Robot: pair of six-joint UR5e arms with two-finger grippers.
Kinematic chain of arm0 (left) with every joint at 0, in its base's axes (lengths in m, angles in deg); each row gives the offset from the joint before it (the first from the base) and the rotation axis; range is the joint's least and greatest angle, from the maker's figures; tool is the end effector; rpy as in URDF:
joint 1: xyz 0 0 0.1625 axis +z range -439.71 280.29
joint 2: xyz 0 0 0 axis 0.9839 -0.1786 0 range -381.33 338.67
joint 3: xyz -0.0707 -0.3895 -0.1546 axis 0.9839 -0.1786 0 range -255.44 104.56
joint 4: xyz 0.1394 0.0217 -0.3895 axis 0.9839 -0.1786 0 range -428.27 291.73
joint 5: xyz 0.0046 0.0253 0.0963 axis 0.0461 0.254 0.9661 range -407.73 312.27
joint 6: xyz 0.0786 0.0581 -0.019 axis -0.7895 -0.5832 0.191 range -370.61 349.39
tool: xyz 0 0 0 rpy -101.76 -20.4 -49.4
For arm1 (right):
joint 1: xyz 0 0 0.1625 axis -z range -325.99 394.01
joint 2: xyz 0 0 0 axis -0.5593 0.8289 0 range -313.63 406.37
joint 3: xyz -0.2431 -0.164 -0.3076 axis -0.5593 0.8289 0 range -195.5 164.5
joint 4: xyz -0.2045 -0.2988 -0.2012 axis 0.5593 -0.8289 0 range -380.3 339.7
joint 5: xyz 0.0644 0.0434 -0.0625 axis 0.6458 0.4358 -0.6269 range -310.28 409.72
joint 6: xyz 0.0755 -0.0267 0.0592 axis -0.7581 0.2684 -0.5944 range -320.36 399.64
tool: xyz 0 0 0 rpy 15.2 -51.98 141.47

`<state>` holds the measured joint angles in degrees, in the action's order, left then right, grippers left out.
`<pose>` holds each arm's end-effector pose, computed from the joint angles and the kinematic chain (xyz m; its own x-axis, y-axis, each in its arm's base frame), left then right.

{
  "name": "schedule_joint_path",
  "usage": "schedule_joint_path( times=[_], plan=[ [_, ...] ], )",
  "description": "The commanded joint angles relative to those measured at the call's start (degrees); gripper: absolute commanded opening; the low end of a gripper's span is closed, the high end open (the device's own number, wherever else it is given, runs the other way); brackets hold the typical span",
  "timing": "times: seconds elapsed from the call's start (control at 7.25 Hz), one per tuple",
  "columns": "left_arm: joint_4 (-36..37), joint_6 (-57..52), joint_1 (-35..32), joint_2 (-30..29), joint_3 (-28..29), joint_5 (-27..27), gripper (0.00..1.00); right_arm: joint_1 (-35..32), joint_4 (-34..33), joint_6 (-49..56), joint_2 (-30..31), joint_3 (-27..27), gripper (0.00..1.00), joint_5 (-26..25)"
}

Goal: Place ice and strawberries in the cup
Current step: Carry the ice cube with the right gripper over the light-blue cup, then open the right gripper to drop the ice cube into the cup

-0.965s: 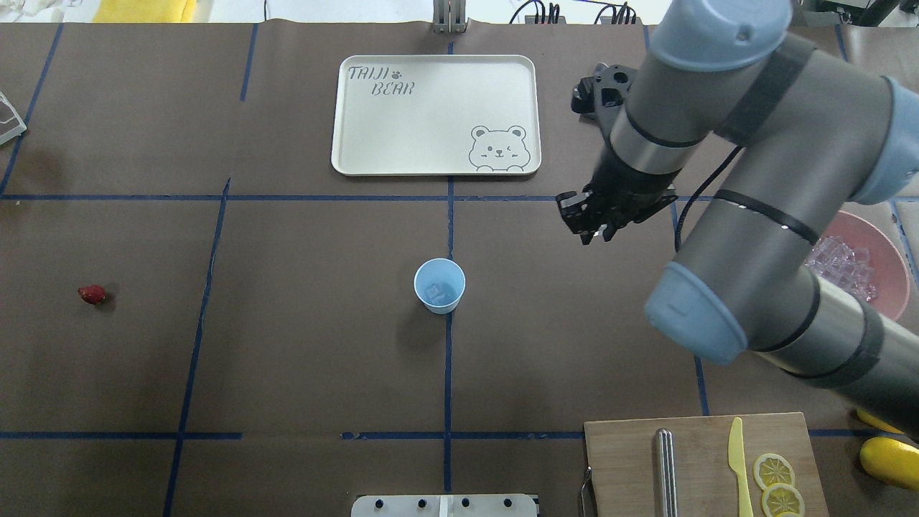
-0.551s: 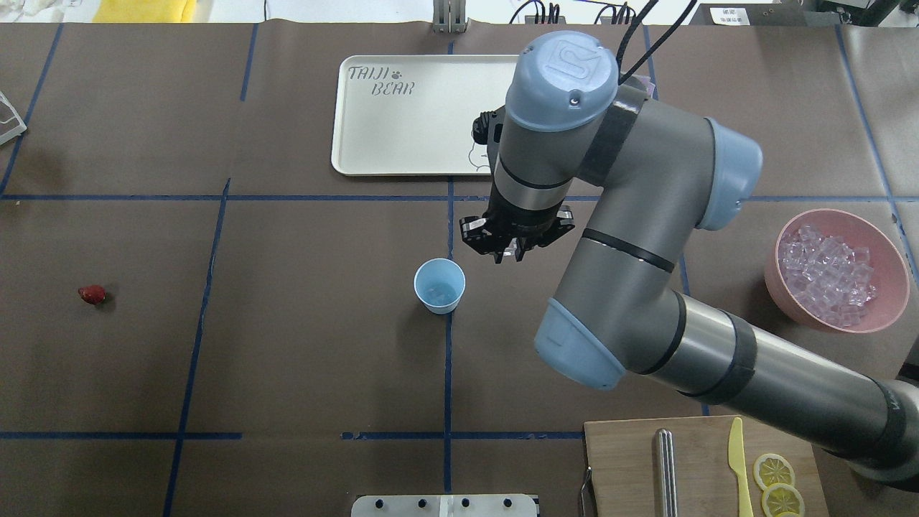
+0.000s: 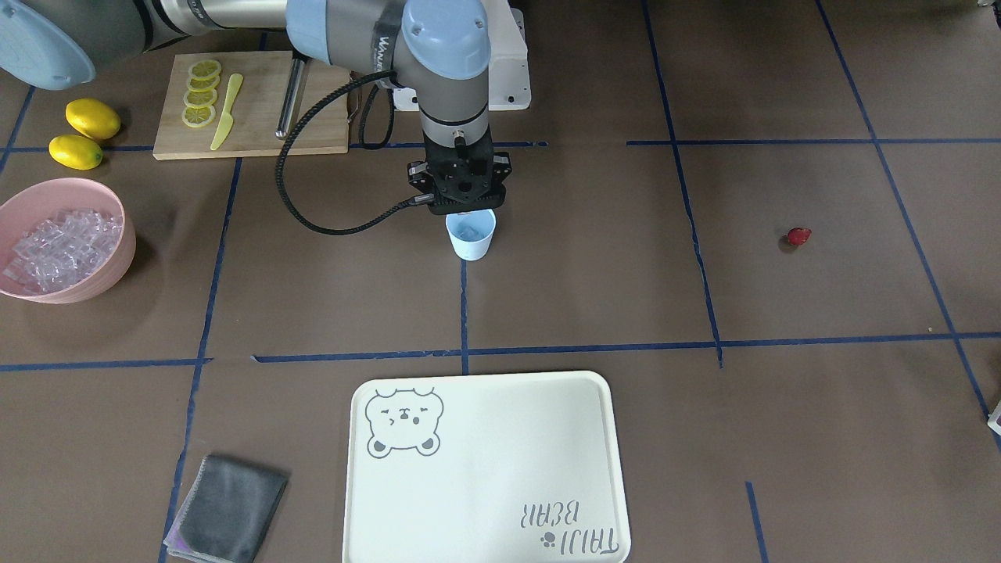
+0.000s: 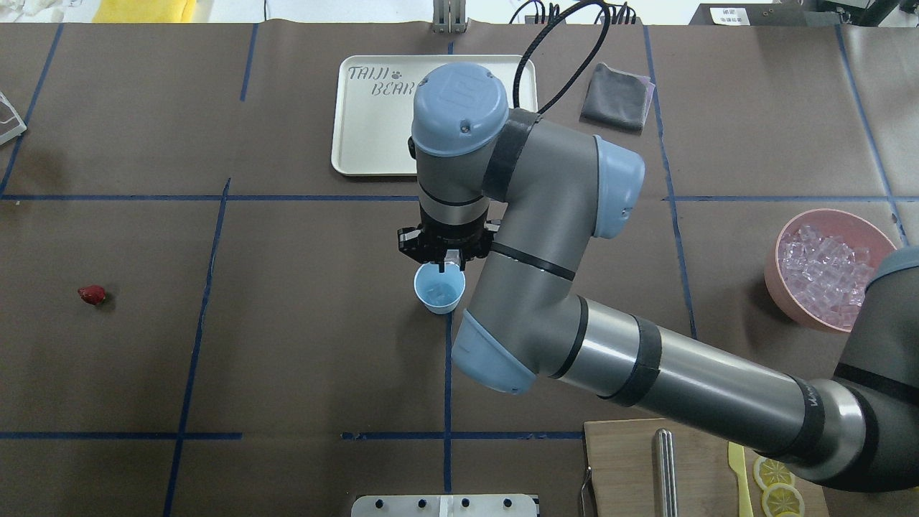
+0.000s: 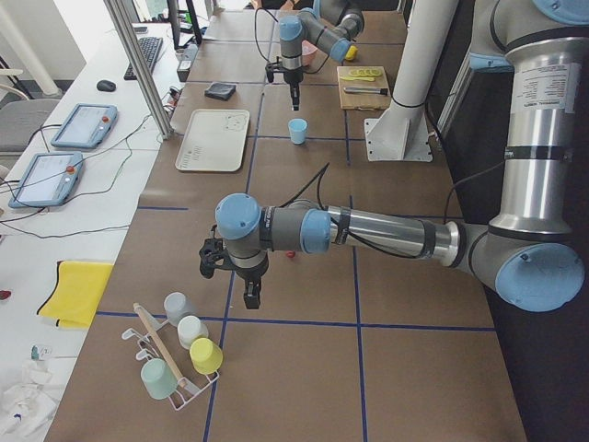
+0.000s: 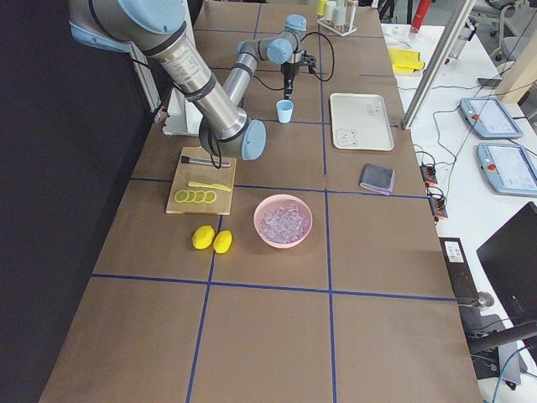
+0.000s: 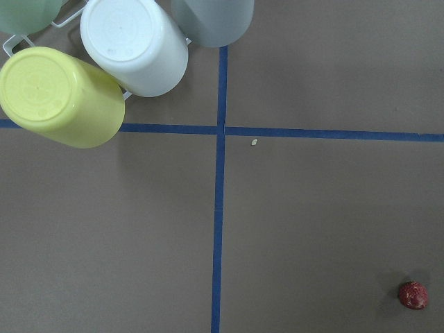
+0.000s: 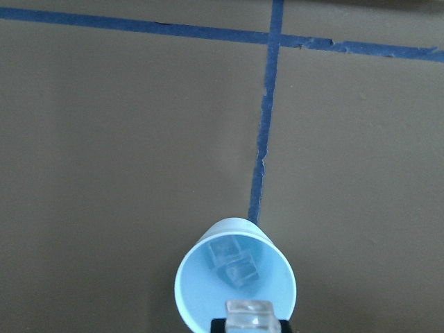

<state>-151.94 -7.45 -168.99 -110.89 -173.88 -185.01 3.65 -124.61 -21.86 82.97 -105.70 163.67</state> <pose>-0.0540 -0.4875 0.5975 0.6777 -0.0252 -0.7349 0.0248 0.9996 -0.0114 -0.5646 -0.4384 0.1076 0.7014 -0.0948 0.7065 0.1078 0.9938 0.0262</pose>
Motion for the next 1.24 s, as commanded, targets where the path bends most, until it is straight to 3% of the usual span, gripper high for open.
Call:
schedule_joint_path(
  times=[0.0, 0.41, 0.55, 0.69, 0.83, 1.1],
  plan=[
    [0.0, 0.0, -0.02, 0.09, 0.0, 0.0, 1.0, 0.56, 0.15, -0.47, -1.53, 2.83, 0.0, -0.57],
    [0.0, 0.0, 0.06, 0.0, 0.0, 0.0, 1.0, 1.0, 2.0, -0.47, -1.01, 3.98, 0.01, -0.83],
    [0.0, 0.0, 0.06, 0.0, 0.09, 0.0, 1.0, 1.0, 2.0, -0.38, -1.01, 3.98, 0.06, -0.83],
    [0.0, 0.0, 0.06, 0.0, 0.09, 0.0, 1.0, 1.0, 2.09, -0.47, -1.01, 3.98, 0.36, -0.83],
    [0.0, 0.0, 0.06, 0.0, 0.09, 0.0, 1.0, 1.0, 2.09, -0.47, -0.92, 3.98, 0.49, -0.83],
    [0.0, 0.0, -0.02, 0.0, 0.09, 0.0, 1.0, 1.0, 2.09, -0.47, -0.83, 3.98, 0.54, -0.83]
  ],
)
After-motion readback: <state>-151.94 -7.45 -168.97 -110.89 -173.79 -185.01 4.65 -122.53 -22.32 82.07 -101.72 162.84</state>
